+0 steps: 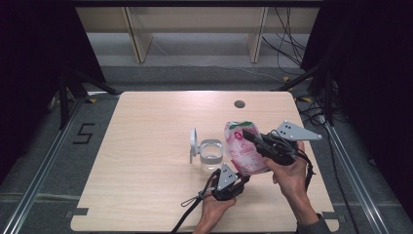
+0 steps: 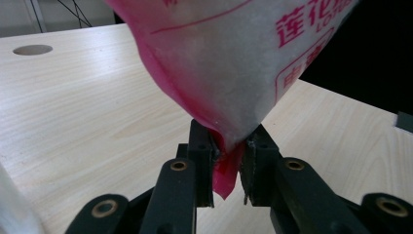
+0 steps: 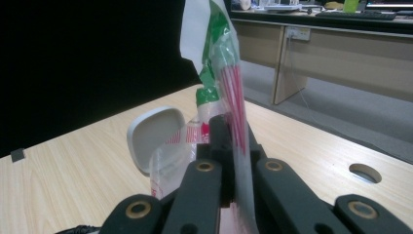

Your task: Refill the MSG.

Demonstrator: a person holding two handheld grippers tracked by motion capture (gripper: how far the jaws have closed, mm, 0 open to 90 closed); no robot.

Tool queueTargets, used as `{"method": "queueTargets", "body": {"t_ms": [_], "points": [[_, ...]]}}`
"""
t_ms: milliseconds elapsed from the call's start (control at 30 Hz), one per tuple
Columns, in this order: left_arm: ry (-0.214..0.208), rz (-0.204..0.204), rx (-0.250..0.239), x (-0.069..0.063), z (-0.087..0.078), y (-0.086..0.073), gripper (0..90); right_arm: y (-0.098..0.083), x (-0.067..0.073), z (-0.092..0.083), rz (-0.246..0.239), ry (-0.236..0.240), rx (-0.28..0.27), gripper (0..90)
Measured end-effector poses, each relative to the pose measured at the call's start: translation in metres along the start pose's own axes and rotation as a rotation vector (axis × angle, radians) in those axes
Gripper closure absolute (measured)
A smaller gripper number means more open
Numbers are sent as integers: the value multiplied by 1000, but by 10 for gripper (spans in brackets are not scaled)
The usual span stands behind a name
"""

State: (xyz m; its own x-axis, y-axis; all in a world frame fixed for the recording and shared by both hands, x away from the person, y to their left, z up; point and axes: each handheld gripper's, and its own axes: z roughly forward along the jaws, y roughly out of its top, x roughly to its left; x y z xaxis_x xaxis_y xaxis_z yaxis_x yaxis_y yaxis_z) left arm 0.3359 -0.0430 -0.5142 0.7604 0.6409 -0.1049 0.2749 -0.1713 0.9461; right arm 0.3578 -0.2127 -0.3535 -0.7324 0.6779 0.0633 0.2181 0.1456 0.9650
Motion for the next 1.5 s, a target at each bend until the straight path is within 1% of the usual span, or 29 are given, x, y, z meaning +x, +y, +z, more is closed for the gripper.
{"method": "queueTargets", "body": {"t_ms": [33,100,133,167,200,267,333,367,400,433,467,500,533,600,667,700,733,767,867,900,933,967,1033,1067,1167,1200,1233,1367,1500], "points": [[2,-1,-5,0,1,1,764,0,0,0,0,0,0,900],[12,-4,-10,1,1,2,764,2,0,3,-21,-15,-5,900],[17,-4,-11,1,2,2,765,3,-1,4,-34,-11,1,900],[22,-7,-13,0,3,2,765,5,0,9,-9,-1,2,900],[26,-17,-26,0,5,3,766,7,-1,10,-20,-5,11,900],[27,-15,-26,1,6,4,766,8,-2,12,-26,-16,16,900],[30,-9,-32,1,7,5,766,9,-2,17,-15,-1,15,900],[25,-13,-38,2,8,5,767,10,-4,18,-34,-9,12,900],[33,-19,-37,1,8,5,766,11,-3,20,-17,-15,17,900],[37,-24,-36,2,9,6,767,13,-3,21,-17,-13,34,900],[37,-24,-36,2,9,6,767,13,-4,23,-23,-9,25,900],[32,-31,-42,3,10,7,766,14,-4,24,-14,3,28,900],[30,-36,-47,2,11,7,767,15,-6,26,-36,-1,29,900],[15,-49,-71,2,14,8,766,17,-5,28,-28,-4,38,900],[24,-50,-65,2,14,9,767,18,-6,29,-32,1,38,900],[26,-55,-71,2,15,10,766,19,-5,31,-12,-6,35,900],[26,-57,-73,2,15,10,766,20,-7,32,-43,-9,28,900],[28,-56,-74,2,15,10,766,20,-7,33,-28,7,39,900],[30,-64,-77,2,16,10,766,21,-9,37,-54,-8,33,900],[31,-68,-78,2,16,10,766,21,-8,39,-37,2,44,900],[33,-68,-80,2,16,10,766,21,-9,39,-47,1,45,900],[34,-70,-80,2,16,9,766,21,-8,40,-42,-2,48,900],[28,-73,-84,2,16,9,766,21,-8,44,-54,5,48,900],[21,-79,-92,2,16,8,766,21,-7,44,-38,1,56,900],[4,-91,-99,3,18,8,766,20,-5,49,-50,-1,66,900],[-2,-91,-97,2,18,7,766,20,-4,50,-38,0,76,900],[-2,-91,-97,2,18,7,766,19,-5,52,-45,13,70,900],[-3,-90,-95,1,19,7,768,17,-4,59,-38,5,91,900],[-4,-93,-96,1,20,7,769,16,-5,63,-46,8,91,900]]}}
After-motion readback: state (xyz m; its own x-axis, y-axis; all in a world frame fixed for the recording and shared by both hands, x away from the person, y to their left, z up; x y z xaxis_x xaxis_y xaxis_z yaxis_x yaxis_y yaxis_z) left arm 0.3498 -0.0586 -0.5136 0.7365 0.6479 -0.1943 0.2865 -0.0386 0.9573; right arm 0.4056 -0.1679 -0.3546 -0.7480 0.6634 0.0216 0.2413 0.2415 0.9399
